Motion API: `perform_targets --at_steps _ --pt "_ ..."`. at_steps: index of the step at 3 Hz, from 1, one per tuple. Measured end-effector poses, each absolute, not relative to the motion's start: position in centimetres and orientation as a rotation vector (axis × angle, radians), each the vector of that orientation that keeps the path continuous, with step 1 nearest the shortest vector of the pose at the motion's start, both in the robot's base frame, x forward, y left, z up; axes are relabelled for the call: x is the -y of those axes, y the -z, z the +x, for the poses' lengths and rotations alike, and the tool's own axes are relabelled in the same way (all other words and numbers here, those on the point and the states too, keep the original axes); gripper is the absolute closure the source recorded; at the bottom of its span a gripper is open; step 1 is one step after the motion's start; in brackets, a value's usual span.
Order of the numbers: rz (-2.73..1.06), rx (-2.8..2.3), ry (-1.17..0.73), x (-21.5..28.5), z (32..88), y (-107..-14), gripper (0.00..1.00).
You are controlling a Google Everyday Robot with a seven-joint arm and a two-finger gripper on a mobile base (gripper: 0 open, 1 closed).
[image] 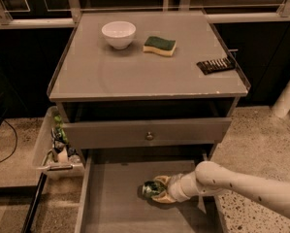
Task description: Pick green can from middle drawer and place on counter
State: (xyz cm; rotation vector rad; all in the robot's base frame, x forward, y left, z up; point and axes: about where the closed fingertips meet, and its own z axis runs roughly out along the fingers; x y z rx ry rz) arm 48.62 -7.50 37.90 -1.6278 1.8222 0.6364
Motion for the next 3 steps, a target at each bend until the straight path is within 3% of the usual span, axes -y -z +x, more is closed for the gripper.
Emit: perform_targets --at_steps 3 --pt "-1.723 -1.789 -0.614 10.2 47.1 -50.3 1.0"
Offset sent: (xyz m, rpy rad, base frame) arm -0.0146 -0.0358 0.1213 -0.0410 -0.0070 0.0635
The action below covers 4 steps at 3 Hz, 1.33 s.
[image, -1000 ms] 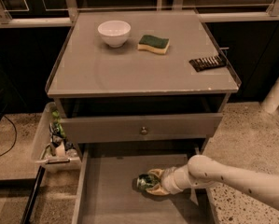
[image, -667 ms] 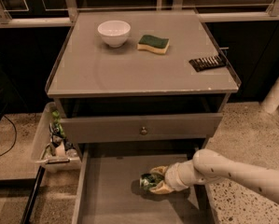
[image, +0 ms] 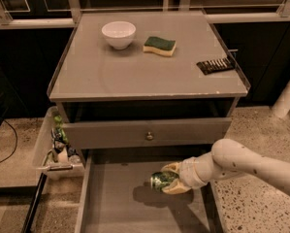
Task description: Pick green can from middle drawer and place on counter
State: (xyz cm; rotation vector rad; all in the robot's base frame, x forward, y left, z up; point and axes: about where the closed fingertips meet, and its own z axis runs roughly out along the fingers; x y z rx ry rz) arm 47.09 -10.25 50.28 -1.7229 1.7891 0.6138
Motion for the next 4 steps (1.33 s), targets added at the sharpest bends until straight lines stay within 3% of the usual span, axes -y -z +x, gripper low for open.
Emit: perform_targets --at_steps 1,4 --pt "-1.755 -1.759 -0.517 10.9 47.8 -57.7 1.0" --pt "-1.8 -1.652 -0.407 10.6 46.6 -63.7 1.0"
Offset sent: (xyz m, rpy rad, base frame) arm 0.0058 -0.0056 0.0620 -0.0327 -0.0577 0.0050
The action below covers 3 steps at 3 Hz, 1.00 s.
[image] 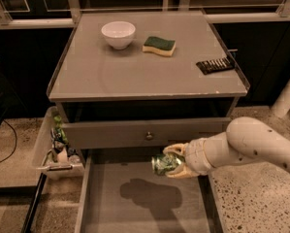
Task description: Pick green can from middle drawer and place on counter
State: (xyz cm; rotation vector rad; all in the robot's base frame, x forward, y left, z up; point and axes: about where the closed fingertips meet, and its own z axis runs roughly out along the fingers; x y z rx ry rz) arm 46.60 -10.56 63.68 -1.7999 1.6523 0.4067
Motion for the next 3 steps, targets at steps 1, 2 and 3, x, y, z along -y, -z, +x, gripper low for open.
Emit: perform_targets --at_steps 1,2,3 --pt "-1.823 -1.533 -0.332 10.2 46.6 -70.9 1.0" --pt "-1.842 -1.441 -0.327 9.6 47.8 -77.6 1.0" --pt "-1.844 -1.374 -0.319 8.9 49.9 -84.0 1.0"
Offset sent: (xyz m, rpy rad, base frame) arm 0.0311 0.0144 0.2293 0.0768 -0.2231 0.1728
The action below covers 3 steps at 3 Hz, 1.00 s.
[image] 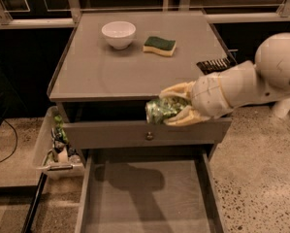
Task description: Pick green can from middle drawer and place on counter
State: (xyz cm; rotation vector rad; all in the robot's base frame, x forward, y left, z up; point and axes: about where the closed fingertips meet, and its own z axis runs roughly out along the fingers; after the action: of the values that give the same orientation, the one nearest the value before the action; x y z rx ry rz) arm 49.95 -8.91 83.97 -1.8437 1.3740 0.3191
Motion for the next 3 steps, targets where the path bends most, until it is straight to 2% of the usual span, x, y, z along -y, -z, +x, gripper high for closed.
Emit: perform_targets --at_steps 1,3 --pt "-1.806 -1.317 -0.276 8.9 52.4 -89.5 1.0" --pt "-1.765 -1.316 -0.258 9.4 54.1 -90.0 1.0"
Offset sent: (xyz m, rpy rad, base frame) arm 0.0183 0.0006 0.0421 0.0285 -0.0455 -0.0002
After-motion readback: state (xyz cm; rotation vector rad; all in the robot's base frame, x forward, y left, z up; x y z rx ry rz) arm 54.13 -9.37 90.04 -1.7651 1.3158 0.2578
